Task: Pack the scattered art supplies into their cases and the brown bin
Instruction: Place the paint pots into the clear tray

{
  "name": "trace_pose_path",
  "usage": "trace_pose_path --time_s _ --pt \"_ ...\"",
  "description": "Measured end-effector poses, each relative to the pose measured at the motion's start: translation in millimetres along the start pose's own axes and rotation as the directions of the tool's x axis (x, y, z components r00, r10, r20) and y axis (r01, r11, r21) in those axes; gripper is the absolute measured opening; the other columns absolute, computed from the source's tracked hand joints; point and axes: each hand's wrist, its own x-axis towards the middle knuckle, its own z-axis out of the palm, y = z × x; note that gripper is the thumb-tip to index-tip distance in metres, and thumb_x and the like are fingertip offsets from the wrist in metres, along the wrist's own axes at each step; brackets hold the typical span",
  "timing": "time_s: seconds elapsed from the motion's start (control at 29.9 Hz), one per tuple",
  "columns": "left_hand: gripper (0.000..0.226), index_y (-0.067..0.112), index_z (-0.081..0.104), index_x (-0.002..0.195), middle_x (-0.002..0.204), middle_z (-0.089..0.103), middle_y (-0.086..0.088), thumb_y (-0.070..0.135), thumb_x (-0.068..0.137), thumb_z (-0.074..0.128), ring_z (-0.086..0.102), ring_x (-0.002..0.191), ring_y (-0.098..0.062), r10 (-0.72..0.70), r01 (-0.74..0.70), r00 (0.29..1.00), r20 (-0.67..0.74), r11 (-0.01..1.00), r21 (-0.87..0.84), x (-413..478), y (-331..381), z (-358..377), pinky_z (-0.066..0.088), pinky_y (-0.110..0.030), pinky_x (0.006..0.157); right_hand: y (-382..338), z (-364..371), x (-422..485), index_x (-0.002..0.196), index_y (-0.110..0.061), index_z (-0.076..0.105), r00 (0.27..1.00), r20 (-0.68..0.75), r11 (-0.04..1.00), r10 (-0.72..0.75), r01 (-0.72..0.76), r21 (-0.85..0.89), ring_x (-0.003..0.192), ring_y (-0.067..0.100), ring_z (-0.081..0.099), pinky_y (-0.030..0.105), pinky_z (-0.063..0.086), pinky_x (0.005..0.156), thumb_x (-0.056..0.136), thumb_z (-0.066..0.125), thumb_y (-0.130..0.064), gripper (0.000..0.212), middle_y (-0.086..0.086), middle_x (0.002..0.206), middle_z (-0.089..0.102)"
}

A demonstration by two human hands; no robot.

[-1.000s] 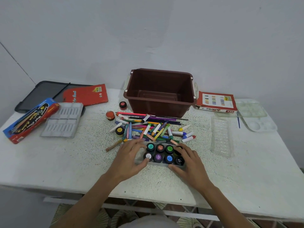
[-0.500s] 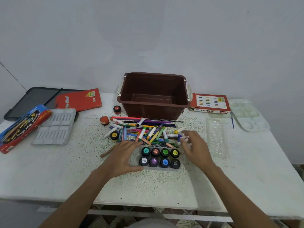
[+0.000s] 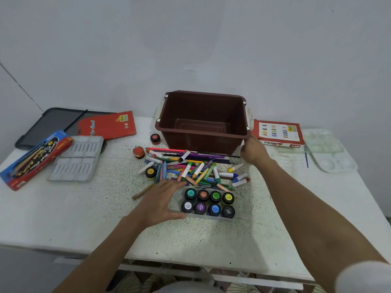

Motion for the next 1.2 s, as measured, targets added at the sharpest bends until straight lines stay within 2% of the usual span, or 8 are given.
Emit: trace_pose_path --time_s 0.2,0.33,0.47,0.63,0.74,0.84,1.0,1.2 --pt "0.094 0.030 0.030 0.147 0.142 0.042 0.012 0.069 0.071 0.068 0.032 0.129 -0.004 -0.024 0.024 1.000 0.008 0.999 -0.032 -1.2 0.3 1.0 0.026 -0.021 0.104 2.6 3.9 9.4 0.130 0.002 0.047 0.986 0.166 0.983 0.022 0.010 -0.186 0.112 0.040 0.056 0.043 0.047 0.090 0.088 0.053 -0.003 0.043 0.022 0.137 0.049" --pt "0.094 0.031 0.030 0.147 0.143 0.042 0.012 0.071 0.071 0.067 0.032 0.129 -0.004 -0.026 0.027 1.000 0.010 0.999 -0.030 -0.7 0.8 0.4 0.027 -0.022 0.105 6.7 2.7 9.3 0.131 -0.001 0.051 0.992 0.118 0.970 -0.038 0.065 -0.234 0.121 0.036 0.050 0.041 0.039 0.101 0.091 0.052 -0.008 0.040 0.018 0.143 0.044" --pt "0.094 0.032 0.029 0.147 0.144 0.041 0.013 0.072 0.071 0.066 0.031 0.129 -0.003 -0.027 0.028 1.000 0.016 0.999 -0.026 -0.3 0.7 0.1 0.025 -0.021 0.104 12.0 6.8 7.4 0.132 -0.006 0.054 0.996 0.061 0.996 -0.070 0.073 -0.050 0.110 0.042 0.056 0.047 0.049 0.094 0.090 0.061 -0.012 0.044 0.020 0.137 0.044" --pt "0.094 0.032 0.029 0.148 0.145 0.040 0.012 0.072 0.071 0.065 0.031 0.130 -0.004 -0.027 0.028 0.999 0.023 0.999 -0.025 0.0 0.5 0.3 0.025 -0.022 0.105 14.6 11.2 -3.1 0.142 -0.001 0.038 1.000 -0.002 0.998 -0.012 0.012 0.055 0.096 0.039 0.058 0.034 0.042 0.071 0.085 0.059 -0.001 0.060 0.023 0.121 0.055" --pt "0.094 0.032 0.029 0.148 0.144 0.040 0.014 0.071 0.071 0.066 0.030 0.128 -0.002 -0.023 0.024 1.000 0.018 1.000 -0.018 0.0 0.3 -0.2 0.023 -0.020 0.102 16.8 12.2 -12.4 0.145 -0.006 0.036 0.997 -0.076 0.983 0.033 -0.018 0.182 0.102 0.035 0.054 0.031 0.041 0.077 0.086 0.062 -0.002 0.065 0.020 0.117 0.054" --pt "0.094 0.031 0.029 0.148 0.143 0.041 0.013 0.070 0.071 0.067 0.029 0.126 0.001 -0.019 0.020 1.000 0.014 0.999 -0.031 -0.5 -0.6 -0.1 0.025 -0.020 0.102 14.7 11.2 -28.4 0.134 -0.012 0.052 0.988 -0.032 0.942 0.150 -0.133 0.308 0.099 0.031 0.056 0.029 0.043 0.089 0.087 0.066 -0.011 0.049 0.019 0.122 0.046" --pt "0.098 0.029 0.027 0.150 0.142 0.042 0.011 0.070 0.071 0.066 0.032 0.127 -0.003 -0.013 0.014 1.000 0.019 0.999 -0.032 -0.3 0.0 -1.2 0.025 -0.019 0.102 -10.2 12.2 -66.4 0.097 -0.021 0.066 0.977 -0.012 0.834 0.213 -0.175 0.524 0.068 0.010 0.058 0.008 0.046 0.062 0.086 0.063 -0.010 0.016 0.005 0.086 0.058" --pt "0.103 0.028 0.031 0.149 0.141 0.041 0.011 0.078 0.065 0.063 0.029 0.127 -0.002 -0.016 0.016 1.000 -0.024 1.000 0.001 -3.5 -5.3 -4.0 0.022 -0.019 0.104 -69.3 19.3 -112.2 0.093 -0.019 0.065 0.981 -0.077 0.661 0.176 -0.060 0.748 0.087 0.012 0.061 0.023 0.054 0.069 0.086 0.068 -0.009 0.012 0.002 0.101 0.063"
